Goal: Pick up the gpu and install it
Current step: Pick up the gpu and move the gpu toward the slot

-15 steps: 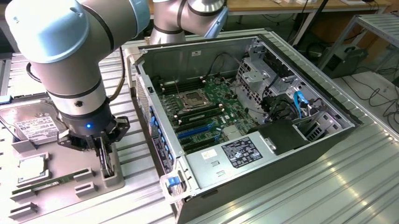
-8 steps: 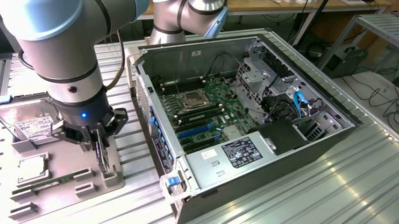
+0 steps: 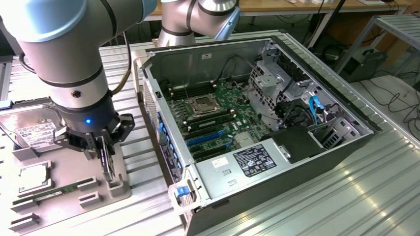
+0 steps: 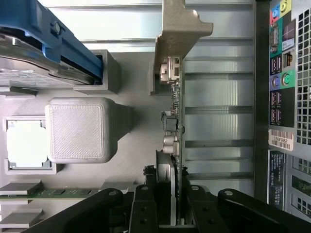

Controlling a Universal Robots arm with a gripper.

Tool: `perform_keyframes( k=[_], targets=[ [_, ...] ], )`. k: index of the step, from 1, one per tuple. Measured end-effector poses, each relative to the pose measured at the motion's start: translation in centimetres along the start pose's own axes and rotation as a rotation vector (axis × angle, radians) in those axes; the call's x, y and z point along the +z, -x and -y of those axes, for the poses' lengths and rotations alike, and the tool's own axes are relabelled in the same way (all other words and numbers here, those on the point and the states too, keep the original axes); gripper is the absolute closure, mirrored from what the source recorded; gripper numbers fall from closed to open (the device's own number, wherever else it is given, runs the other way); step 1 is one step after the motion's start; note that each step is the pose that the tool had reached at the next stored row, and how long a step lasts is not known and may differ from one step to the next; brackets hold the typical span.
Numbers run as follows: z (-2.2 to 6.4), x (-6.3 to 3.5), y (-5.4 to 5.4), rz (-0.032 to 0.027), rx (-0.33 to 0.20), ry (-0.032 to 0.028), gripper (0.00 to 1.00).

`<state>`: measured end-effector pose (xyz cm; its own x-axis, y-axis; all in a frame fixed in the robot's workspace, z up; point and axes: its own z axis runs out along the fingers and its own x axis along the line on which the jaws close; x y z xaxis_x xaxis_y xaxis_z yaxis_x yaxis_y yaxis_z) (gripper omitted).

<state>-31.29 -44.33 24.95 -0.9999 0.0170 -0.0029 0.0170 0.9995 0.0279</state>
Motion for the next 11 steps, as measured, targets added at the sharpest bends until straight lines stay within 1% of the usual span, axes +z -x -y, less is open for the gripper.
perform_keyframes(
  k=[11],
  targets=[
    [-0.04, -1.26, 0.0, 0.0004, 0.0, 0.0011, 0.72]
  ],
)
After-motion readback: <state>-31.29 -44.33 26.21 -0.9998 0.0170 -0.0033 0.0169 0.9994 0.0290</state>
